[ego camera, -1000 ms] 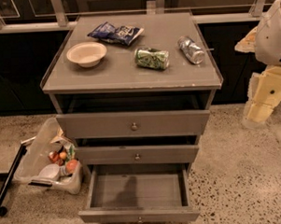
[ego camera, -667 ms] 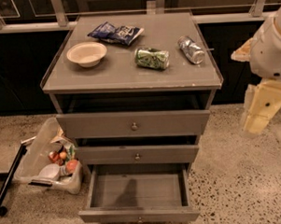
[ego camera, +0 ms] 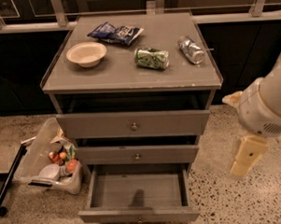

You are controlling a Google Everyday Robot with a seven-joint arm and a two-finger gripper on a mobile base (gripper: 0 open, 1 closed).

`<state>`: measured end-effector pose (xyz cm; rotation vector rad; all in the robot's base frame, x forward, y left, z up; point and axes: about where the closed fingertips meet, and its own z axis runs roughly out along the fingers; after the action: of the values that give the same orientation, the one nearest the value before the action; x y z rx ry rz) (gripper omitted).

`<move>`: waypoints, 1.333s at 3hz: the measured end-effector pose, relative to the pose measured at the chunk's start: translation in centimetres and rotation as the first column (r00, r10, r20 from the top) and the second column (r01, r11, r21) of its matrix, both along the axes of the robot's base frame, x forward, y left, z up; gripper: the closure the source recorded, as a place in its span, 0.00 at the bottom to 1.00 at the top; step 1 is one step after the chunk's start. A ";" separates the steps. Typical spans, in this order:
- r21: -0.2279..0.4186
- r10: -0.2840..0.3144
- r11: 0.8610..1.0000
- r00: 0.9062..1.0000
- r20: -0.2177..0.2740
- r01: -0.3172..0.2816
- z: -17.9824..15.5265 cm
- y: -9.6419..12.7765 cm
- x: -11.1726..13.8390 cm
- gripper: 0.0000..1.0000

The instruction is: Close bottom drawer

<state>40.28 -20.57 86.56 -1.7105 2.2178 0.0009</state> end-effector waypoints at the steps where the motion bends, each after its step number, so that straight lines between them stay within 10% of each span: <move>1: 0.033 -0.009 0.999 0.999 0.033 0.008 -3.9 -0.3 -0.1 0.19; 4: 0.117 -0.015 0.993 0.999 0.034 0.011 -8.0 0.7 0.2 0.89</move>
Offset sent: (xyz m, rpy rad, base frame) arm 0.0036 0.0173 -0.1345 0.2377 -0.0122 -0.0207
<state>40.46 -19.89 78.53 -1.6213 2.1591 0.0954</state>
